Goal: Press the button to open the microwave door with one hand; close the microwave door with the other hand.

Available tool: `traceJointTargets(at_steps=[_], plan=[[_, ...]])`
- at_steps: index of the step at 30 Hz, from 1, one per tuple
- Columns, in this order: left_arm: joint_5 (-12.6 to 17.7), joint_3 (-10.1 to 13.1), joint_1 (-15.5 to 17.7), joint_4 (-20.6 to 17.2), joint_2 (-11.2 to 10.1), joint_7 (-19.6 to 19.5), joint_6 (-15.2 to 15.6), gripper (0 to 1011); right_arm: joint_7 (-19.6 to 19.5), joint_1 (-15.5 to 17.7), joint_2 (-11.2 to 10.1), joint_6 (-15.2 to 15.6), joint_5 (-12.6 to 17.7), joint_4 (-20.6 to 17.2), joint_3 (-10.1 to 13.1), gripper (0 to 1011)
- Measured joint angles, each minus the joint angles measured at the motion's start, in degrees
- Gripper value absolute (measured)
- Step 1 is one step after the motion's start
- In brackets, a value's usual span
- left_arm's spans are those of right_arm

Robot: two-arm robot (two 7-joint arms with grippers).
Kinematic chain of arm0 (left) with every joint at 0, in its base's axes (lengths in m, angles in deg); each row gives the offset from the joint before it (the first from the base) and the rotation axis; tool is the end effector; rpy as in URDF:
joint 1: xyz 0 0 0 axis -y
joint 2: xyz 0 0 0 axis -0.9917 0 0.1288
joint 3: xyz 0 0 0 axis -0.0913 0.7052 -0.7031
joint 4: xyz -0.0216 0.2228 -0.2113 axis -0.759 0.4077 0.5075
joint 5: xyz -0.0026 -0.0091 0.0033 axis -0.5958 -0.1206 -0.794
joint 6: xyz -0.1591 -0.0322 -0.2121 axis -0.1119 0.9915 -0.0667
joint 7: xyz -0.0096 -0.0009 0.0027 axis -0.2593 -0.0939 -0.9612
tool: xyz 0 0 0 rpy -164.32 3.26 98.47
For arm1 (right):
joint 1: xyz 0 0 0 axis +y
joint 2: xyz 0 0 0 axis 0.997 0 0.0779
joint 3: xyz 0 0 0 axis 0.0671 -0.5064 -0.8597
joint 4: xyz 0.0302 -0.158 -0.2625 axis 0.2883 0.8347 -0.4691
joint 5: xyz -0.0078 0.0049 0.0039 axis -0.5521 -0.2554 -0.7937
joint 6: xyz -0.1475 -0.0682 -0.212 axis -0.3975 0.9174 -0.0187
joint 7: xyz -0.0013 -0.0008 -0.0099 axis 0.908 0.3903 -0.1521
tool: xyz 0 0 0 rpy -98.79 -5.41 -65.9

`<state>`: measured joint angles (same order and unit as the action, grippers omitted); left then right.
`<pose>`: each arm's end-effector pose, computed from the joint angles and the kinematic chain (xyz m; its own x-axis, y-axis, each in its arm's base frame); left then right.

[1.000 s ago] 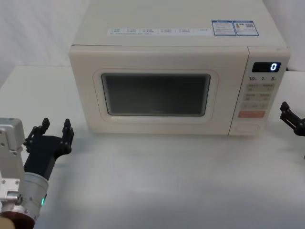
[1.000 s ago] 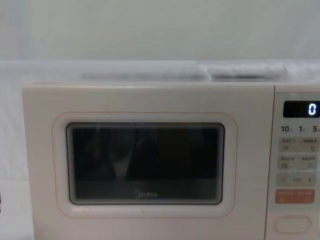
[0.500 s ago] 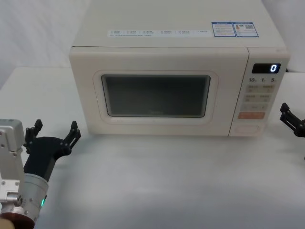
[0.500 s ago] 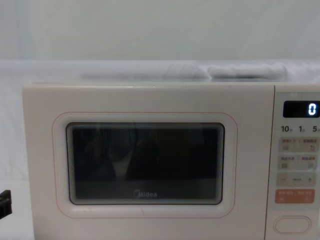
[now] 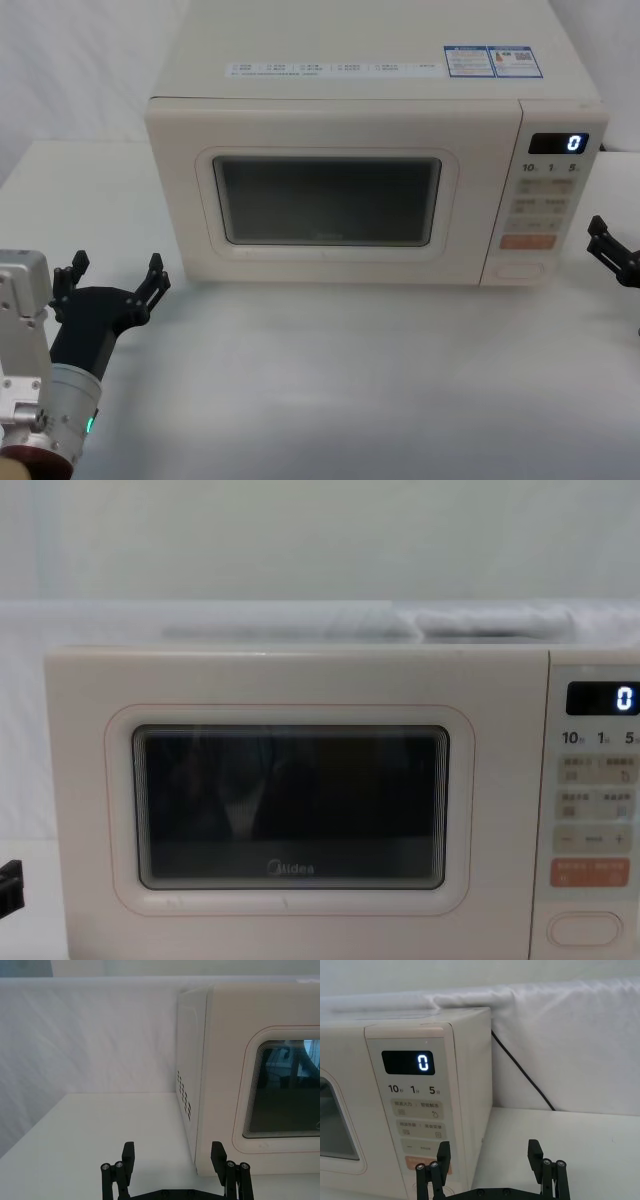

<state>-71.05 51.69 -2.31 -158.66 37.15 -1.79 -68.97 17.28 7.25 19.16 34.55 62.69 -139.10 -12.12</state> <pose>0.2356 0.0515 -0.3064 0.0378 0.9993 0.0019 -0.9988 0.0379 -0.0317 0.2714 -0.0645 -0.2771 0.2214 -0.9745 -0.0368 0.9748 0.2202 0.0357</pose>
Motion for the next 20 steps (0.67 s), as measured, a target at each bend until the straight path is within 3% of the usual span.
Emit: traceJointTargets(at_steps=[20], plan=[[0.0,0.0,0.0,0.0,0.0,0.0,0.0,1001,0.0,0.0,0.0,0.0,0.0,0.0,0.0,1002]])
